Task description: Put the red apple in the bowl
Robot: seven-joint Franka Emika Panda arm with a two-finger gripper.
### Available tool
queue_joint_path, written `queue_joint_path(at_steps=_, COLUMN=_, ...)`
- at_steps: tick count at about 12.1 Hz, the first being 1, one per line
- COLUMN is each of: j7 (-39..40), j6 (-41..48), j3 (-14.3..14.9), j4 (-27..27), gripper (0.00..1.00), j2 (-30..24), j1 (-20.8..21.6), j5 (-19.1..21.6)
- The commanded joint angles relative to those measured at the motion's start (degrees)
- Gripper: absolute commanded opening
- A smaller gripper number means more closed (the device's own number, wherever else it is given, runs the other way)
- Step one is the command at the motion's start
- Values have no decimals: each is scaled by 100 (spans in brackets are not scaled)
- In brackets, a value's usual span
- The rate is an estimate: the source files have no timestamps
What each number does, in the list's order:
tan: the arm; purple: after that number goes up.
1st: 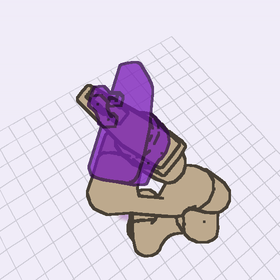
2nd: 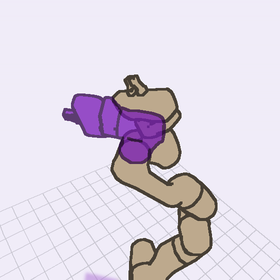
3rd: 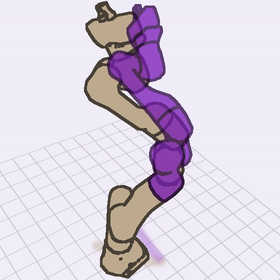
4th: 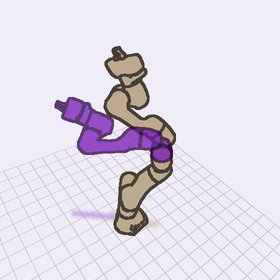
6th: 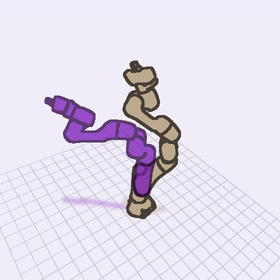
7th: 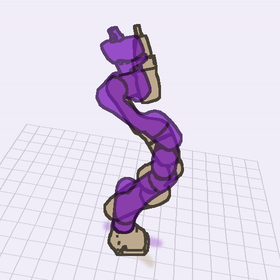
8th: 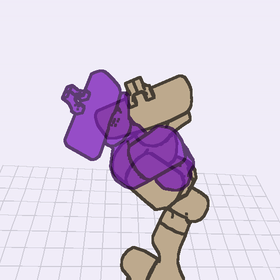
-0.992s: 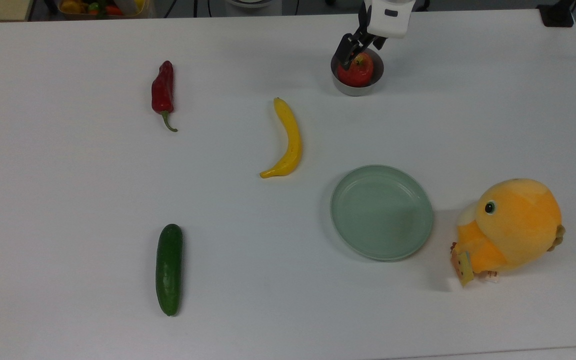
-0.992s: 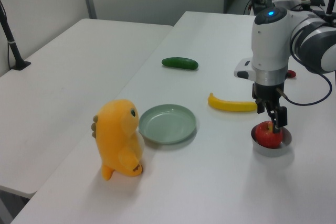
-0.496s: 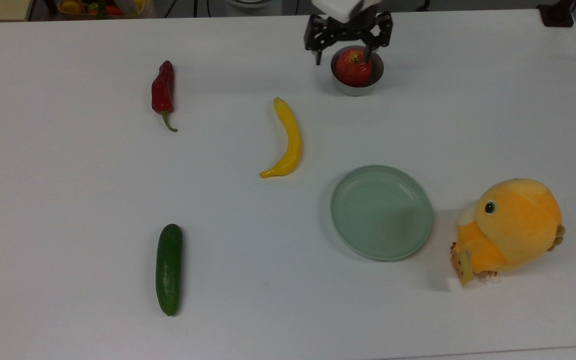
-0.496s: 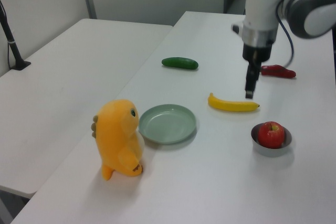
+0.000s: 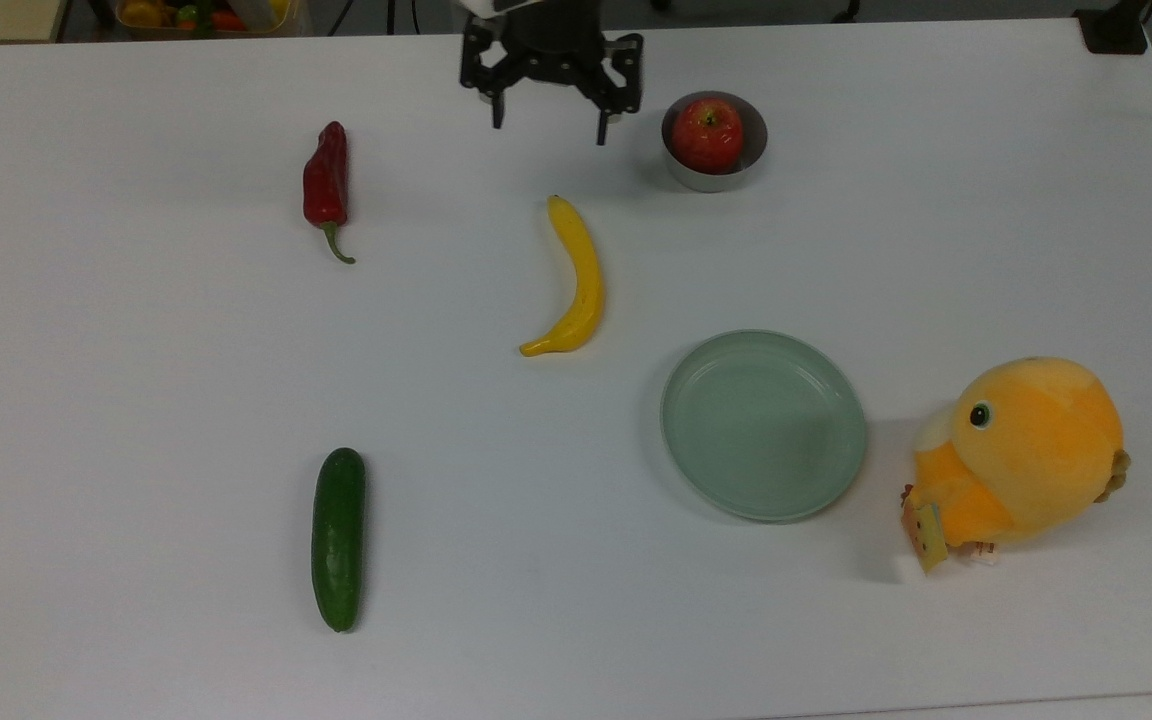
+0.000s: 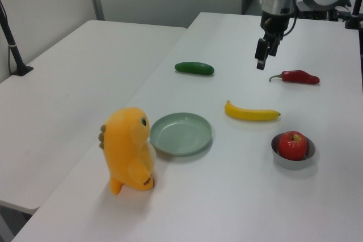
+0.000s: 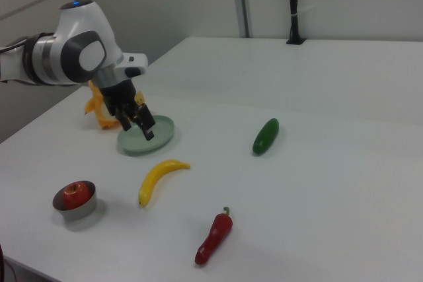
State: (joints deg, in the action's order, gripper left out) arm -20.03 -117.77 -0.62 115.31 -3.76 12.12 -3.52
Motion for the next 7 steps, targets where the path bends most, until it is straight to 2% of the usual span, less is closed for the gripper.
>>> queue_joint_path(at_steps=1, j7=586, j6=394, j3=518, j4=-272, gripper=100, j2=42, j1=9, j5=89)
queue_joint_path(at_steps=4, j7=605, j6=439, j3=572, j4=-561, gripper=100, j2=393, j1=-157, j5=185)
queue_joint_path(at_steps=7, j7=605, j6=386, j3=572, j4=-658, gripper=100, j2=543, j1=-149, j5=229)
